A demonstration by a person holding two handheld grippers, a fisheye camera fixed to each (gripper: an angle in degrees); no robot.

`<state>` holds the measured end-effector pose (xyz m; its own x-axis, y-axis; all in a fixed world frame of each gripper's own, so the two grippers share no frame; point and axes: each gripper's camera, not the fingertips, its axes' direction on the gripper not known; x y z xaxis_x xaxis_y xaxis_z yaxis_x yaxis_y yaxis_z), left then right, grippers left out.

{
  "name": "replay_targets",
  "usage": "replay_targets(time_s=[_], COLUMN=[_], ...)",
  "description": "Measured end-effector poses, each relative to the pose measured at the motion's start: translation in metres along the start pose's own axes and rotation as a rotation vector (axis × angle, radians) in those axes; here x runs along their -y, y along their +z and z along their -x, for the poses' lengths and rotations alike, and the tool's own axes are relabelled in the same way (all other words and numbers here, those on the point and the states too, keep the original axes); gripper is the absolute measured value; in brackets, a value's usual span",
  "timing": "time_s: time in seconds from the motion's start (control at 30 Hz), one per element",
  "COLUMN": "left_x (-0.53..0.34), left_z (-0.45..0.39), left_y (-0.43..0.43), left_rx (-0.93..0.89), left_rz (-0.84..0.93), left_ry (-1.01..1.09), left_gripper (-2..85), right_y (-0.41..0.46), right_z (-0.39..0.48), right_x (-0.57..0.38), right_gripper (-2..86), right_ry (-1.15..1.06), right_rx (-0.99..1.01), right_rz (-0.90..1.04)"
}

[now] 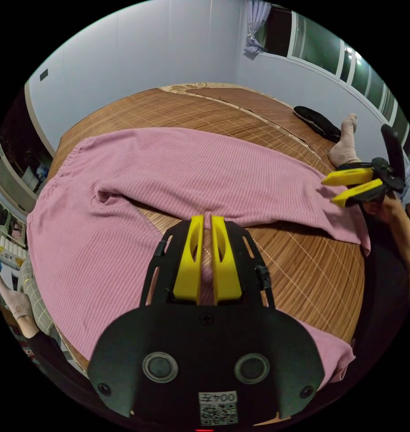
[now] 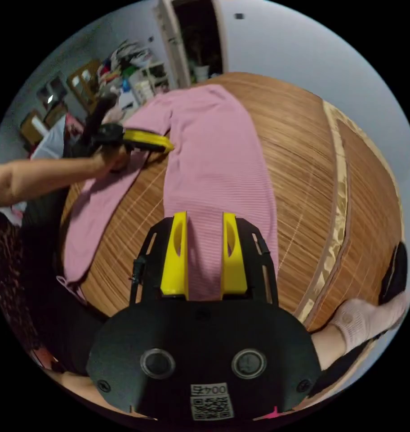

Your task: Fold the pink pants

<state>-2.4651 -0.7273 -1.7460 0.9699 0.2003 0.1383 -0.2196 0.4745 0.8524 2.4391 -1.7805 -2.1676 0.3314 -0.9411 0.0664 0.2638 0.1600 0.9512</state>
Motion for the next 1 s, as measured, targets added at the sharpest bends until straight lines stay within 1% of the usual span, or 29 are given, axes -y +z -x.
replay_targets(time_s=[0.03, 0.1, 0.13, 0.17, 0.2, 0.33, 0.47, 0.6, 0.63, 0.7, 0.77, 0.87, 0.93, 1.0], left_x=[0.0, 0.0, 0.0, 0.001, 0.001, 0.001, 0.002, 0.006, 0.007, 0.009, 0.014, 0.03, 0.034, 0.039], left_z=[-0.001, -0.004, -0.005, -0.006, -0.007, -0.01, -0.016, -0.022, -0.022, -0.017, -0.008, 0.011, 0.018, 0.015], left_y=[-0.001, -0.005, -0.006, -0.008, -0.01, -0.017, -0.026, -0.044, -0.049, -0.075, -0.088, -0.091, -0.09, -0.08], left_rx=[0.001, 0.003, 0.002, -0.002, -0.006, -0.016, -0.013, -0.031, -0.04, -0.063, -0.028, 0.017, 0.004, 0.018], left_rz=[0.0, 0.001, 0.001, 0.001, 0.001, 0.0, -0.001, -0.004, -0.018, -0.103, -0.141, -0.107, -0.096, -0.029], left_ry=[0.001, 0.002, 0.001, 0.0, -0.002, -0.006, -0.005, 0.006, 0.007, -0.002, -0.044, -0.109, -0.132, -0.122], left_gripper=[3.1, 3.2, 3.2, 3.2, 3.3, 3.2, 2.8, 1.7, 1.5, 1.0, 0.7, 0.4, 0.3, 0.2], right_y=[0.005, 0.024, 0.029, 0.025, 0.023, 0.015, 0.01, -0.004, -0.005, -0.007, -0.009, -0.011, -0.008, -0.002], right_z=[0.005, 0.02, 0.022, 0.025, 0.022, 0.007, 0.001, -0.015, -0.017, -0.021, -0.022, -0.025, -0.03, -0.037], right_x=[0.003, 0.007, 0.005, 0.001, -0.001, -0.012, -0.012, -0.014, -0.014, -0.015, -0.013, -0.008, -0.005, -0.002], right_gripper=[12.0, 13.1, 13.0, 12.7, 12.4, 12.5, 12.2, 10.2, 10.2, 10.4, 10.8, 11.1, 11.1, 11.3], right_ry=[-0.038, -0.172, -0.201, -0.248, -0.249, -0.224, -0.22, -0.161, -0.158, -0.151, -0.149, -0.131, -0.108, -0.076], right_rx=[-0.014, -0.063, -0.083, -0.116, -0.116, -0.047, -0.006, 0.087, 0.091, 0.098, 0.074, 0.018, 0.026, 0.009], right_rz=[0.029, 0.16, 0.199, 0.16, 0.188, 0.158, 0.17, 0.08, 0.072, 0.051, 0.018, -0.06, -0.06, -0.036])
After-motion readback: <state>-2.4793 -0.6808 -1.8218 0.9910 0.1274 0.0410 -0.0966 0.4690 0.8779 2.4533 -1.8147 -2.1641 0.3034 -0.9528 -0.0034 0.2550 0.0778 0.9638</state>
